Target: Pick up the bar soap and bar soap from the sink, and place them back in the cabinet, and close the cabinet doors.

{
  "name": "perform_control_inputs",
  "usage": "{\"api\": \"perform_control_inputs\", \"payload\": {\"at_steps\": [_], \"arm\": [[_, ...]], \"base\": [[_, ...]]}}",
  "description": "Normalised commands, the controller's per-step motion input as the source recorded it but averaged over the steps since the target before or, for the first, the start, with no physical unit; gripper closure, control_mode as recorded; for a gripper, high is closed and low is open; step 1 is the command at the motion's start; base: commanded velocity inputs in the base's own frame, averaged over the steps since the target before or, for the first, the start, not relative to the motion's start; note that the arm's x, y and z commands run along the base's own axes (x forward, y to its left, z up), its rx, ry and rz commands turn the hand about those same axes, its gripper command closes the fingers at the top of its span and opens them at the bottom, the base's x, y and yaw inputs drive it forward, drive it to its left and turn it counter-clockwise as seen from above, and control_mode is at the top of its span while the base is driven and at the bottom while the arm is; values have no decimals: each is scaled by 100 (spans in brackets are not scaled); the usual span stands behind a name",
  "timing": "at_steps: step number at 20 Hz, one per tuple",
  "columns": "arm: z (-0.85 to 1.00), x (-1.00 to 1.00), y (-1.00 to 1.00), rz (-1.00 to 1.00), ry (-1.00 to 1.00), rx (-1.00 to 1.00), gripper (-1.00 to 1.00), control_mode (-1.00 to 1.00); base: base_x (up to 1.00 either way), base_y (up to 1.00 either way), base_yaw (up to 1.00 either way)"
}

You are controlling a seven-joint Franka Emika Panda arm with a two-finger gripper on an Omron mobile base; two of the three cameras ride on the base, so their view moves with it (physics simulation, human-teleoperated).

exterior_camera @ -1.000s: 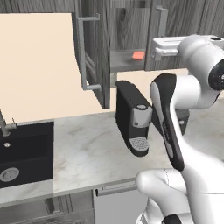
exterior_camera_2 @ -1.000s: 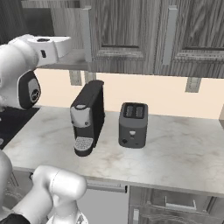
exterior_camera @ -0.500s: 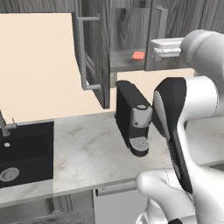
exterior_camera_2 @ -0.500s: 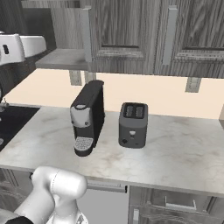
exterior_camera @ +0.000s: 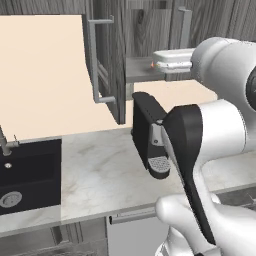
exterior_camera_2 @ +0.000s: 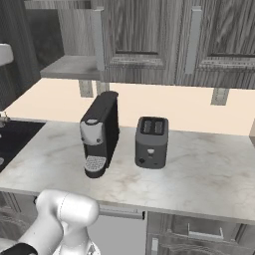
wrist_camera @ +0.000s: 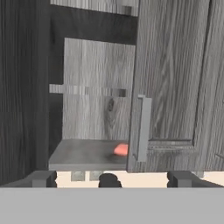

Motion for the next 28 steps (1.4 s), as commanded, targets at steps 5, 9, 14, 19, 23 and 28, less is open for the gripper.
{"api": "perform_control_inputs", "payload": {"at_steps": [5,9,14,19,23,28], "arm": [[-13,-14,57,-3,0,-1,-100,-100],[-25,0,67,-9,-1,-3,-100,-100],[-16,0,52,-8,0,0,-100,-100],[-17,0,44,-8,-1,0,-100,-100],[-21,0,43,-9,-1,0,-100,-100],[-22,0,32,-8,-3,0,-100,-100]], "base": [[0,0,0],[0,0,0],[0,0,0],[0,0,0],[0,0,0],[0,0,0]]}}
